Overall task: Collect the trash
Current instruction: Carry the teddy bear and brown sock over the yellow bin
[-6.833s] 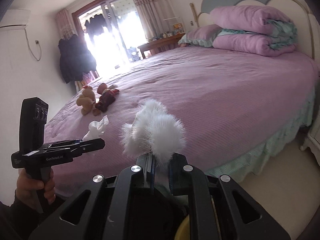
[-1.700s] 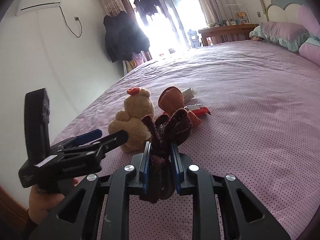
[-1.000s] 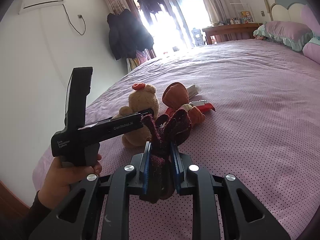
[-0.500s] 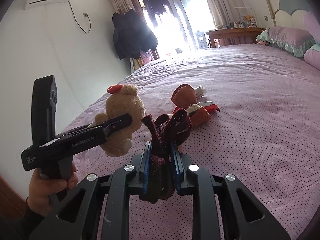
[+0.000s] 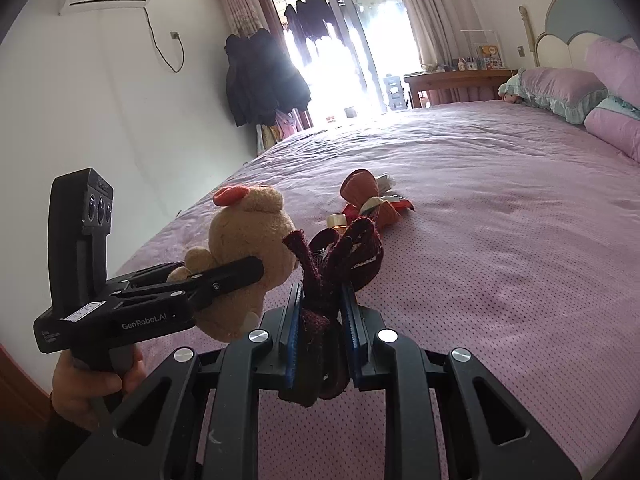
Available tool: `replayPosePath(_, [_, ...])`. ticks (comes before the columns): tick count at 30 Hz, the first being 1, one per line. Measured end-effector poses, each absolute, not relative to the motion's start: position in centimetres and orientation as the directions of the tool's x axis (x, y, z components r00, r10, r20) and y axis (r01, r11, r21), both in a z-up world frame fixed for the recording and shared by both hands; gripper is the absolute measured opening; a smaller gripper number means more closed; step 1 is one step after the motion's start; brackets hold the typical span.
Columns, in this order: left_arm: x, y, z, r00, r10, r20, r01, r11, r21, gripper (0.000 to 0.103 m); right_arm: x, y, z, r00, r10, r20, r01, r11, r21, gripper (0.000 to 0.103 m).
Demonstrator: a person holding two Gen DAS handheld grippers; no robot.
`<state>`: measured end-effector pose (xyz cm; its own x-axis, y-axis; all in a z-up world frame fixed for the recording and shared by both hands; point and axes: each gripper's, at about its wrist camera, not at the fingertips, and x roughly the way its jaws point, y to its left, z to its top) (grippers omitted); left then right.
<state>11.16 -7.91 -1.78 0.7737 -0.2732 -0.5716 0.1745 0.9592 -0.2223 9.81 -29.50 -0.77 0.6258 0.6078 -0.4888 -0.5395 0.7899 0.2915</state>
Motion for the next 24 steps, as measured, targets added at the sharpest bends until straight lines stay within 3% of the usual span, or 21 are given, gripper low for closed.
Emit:
replayPosePath(11, [7.4,-17.6,-3.4,0.636,-0.501,-0.587,0.413,0.863,-0.290,0.056,2.5,-38.7,-1.8,0.713,0.485,-0.506,-0.365,0.873,0.323,0.019])
replayPosePath(24, [2.3,-31.7,-9.3,0.349,-0.673,-0.652,0.656,0.673,-0.343,0.056,-7.8,-50.4,-7.1,0.732,0.200,-0.652,0.026,0.947,0.319,0.019])
